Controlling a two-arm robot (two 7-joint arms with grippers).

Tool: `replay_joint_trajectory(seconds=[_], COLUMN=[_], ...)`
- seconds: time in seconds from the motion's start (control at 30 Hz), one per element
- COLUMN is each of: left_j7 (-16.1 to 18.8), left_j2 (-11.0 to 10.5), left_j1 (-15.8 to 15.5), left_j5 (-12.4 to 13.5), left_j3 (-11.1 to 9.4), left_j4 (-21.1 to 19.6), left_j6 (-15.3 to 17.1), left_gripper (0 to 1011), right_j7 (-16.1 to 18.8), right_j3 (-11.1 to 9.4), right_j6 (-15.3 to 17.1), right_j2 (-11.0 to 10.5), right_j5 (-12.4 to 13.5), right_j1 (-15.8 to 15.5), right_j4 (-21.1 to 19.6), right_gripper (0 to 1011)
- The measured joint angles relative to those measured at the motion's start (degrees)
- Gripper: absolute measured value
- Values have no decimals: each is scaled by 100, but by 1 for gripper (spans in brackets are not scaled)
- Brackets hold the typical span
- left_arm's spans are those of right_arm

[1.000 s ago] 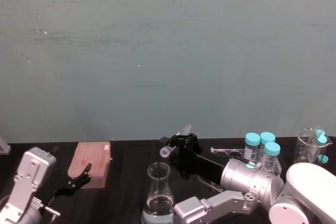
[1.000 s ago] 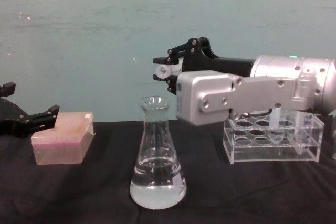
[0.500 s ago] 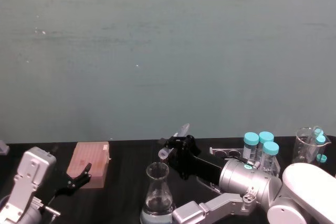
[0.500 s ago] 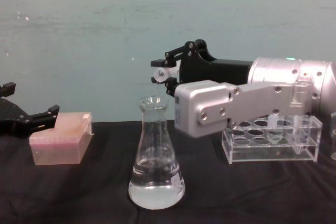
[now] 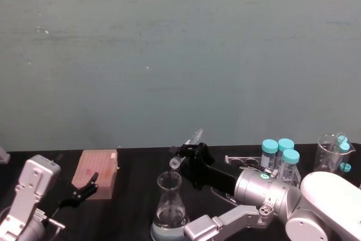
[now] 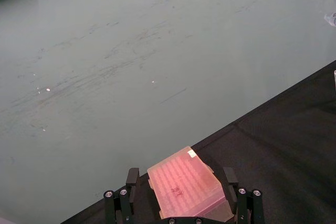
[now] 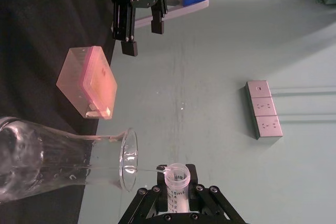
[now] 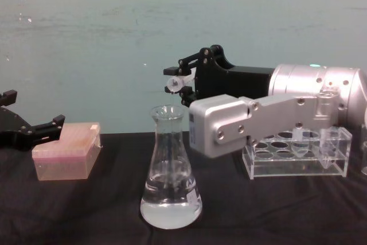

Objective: Pour the liquid from the test tube into the beaker using one hand.

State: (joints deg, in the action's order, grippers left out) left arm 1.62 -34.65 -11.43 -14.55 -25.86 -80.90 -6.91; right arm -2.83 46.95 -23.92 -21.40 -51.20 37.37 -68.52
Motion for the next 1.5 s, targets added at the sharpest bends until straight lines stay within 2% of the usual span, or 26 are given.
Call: replay_joint_trajectory(seconds=[0.3,0.67,1.5], left_j7=[0,0,0], left_j2=[0,0,0], left_j1=[0,0,0], left_j5=[0,0,0], left_j3=[0,0,0], left_j4=[0,0,0], left_j6=[1,0,0], left_gripper=[1000,1000,1000], right_j7=[-67,-265,-455], right_j3=[49,172,316], right_j6=[45,83,156], right_j2=[8,-1,1], right_j5=[-78,-304,-467], right_j1=[57,141,209], right_j4=[45,112,204], right_gripper=[200,200,200])
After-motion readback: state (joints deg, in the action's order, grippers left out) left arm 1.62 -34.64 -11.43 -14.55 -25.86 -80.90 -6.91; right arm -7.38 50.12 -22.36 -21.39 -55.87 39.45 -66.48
